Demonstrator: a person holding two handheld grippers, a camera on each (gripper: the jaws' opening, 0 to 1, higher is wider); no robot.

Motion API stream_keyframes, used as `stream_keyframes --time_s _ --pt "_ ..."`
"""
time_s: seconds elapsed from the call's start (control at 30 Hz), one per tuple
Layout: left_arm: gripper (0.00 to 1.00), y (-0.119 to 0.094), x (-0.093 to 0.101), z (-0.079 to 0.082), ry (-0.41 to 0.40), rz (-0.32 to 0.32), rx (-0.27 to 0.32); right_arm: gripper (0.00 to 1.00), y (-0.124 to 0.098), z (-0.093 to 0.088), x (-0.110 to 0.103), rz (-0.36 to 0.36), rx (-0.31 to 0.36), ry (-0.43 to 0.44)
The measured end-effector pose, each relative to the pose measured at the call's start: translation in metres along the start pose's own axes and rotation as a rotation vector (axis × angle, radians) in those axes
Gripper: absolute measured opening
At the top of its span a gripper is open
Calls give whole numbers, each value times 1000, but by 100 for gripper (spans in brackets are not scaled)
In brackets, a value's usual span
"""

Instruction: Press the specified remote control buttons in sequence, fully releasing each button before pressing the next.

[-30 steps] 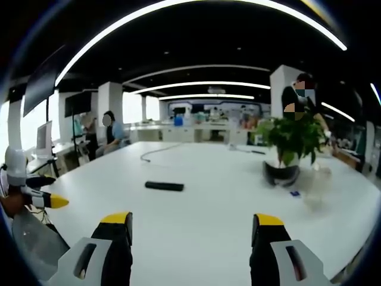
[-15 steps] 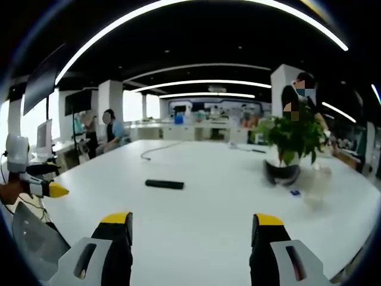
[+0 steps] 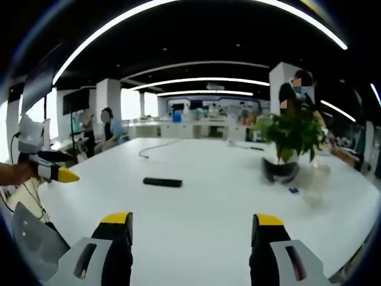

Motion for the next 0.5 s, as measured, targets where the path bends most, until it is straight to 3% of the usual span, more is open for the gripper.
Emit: stream_keyframes --time_s 0.17,0.5 --pt "100 24 -4 15 84 -66 -34 80 0 0 0 -2 -5 -7" --pt "100 66 -4 32 208 -151 -94 85 2 -1 2 -19 -9 -6"
Point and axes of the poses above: the point that each gripper's makers call its tool centre point, and the gripper's own axes: y roughly forward along the fingers, x roughly to its right, z roughly out of its top, the point moved 8 cm from there along -y, roughly backward along the fingers, and after that the axes turned 9 degrees about -y, right-handed, at the moved point
